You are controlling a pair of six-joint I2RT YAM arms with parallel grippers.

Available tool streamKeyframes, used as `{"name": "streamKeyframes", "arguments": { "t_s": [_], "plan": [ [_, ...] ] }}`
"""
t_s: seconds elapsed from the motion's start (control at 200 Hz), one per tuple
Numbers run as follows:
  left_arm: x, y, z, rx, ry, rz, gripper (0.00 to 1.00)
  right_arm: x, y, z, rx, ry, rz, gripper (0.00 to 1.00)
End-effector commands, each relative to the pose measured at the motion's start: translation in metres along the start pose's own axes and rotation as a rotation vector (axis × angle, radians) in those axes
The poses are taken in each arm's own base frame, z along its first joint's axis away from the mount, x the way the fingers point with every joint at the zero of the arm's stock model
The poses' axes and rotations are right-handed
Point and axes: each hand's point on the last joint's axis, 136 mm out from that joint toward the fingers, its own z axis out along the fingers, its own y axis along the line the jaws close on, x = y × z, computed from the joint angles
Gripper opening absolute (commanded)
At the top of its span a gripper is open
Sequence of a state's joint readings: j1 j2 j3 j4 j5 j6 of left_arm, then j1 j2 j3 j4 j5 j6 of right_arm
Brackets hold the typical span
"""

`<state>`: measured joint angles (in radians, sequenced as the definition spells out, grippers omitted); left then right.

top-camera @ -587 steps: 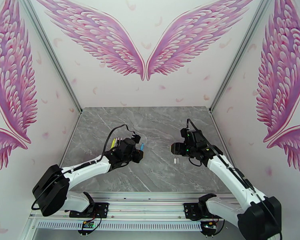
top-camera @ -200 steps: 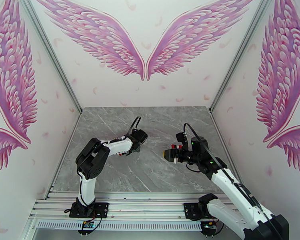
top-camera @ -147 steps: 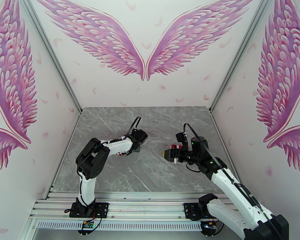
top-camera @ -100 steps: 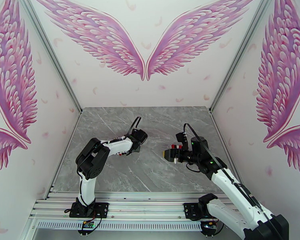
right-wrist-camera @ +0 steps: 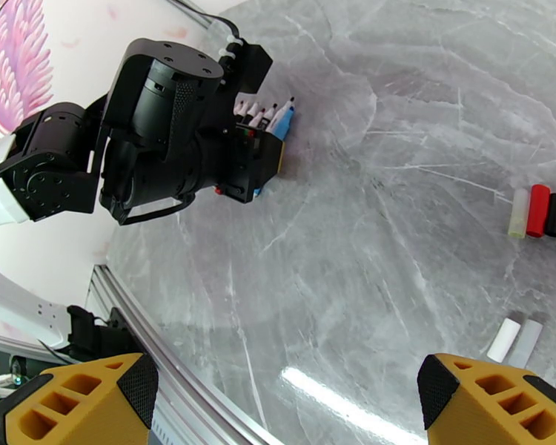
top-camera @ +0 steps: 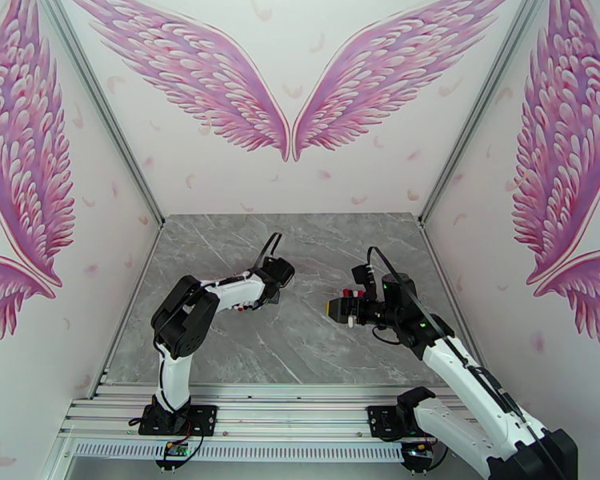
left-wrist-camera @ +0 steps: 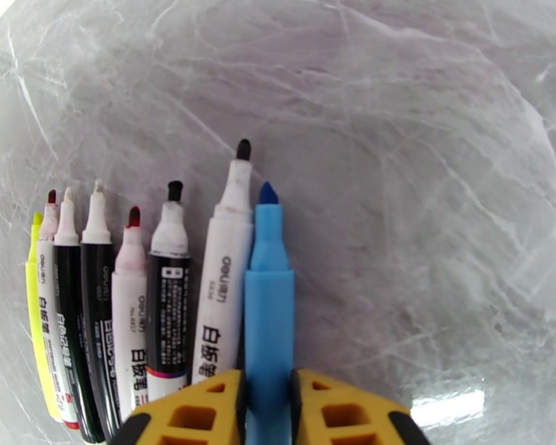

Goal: Open the pen caps

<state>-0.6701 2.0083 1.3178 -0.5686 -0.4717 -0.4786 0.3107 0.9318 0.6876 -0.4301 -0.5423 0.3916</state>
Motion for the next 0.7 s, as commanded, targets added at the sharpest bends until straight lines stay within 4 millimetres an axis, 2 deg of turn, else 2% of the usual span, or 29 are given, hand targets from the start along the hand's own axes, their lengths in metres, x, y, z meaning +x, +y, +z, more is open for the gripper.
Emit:
{"name": "streamKeyframes", "arguments": {
  "t_s": [0.0,0.19,0.29,0.315,0.405,0.48,0.55,0.695],
  "plan": [
    [-0.018,0.004,-0.015,0.011,-0.039,-0.030,0.25,0.000,0.000,0.001,0.012,0.002,-0.014,0.99],
    [-0.027,0.010,-0.042,0.060,-0.080,-0.066,0.31,-0.006,0.002,-0.002,0.015,-0.016,-0.027,0.99],
    [-0.038,0.011,-0.063,0.123,-0.124,-0.098,0.40,-0.012,0.001,-0.005,0.039,-0.036,-0.040,0.99],
    [-0.030,0.014,-0.062,0.126,-0.114,-0.096,0.43,-0.014,0.000,-0.006,0.051,-0.043,-0.043,0.99],
    [-0.036,0.019,-0.076,0.165,-0.149,-0.124,0.58,-0.024,-0.003,-0.011,0.092,-0.085,-0.053,0.99],
    [-0.042,0.025,-0.087,0.200,-0.176,-0.153,0.81,-0.034,-0.005,-0.015,0.128,-0.122,-0.064,0.99],
    [-0.047,0.034,-0.096,0.221,-0.203,-0.179,0.97,-0.043,-0.005,-0.018,0.144,-0.153,-0.077,0.99],
    [-0.053,0.061,-0.110,0.228,-0.262,-0.231,0.99,-0.058,-0.010,-0.019,0.180,-0.208,-0.080,0.99]
  ]
}}
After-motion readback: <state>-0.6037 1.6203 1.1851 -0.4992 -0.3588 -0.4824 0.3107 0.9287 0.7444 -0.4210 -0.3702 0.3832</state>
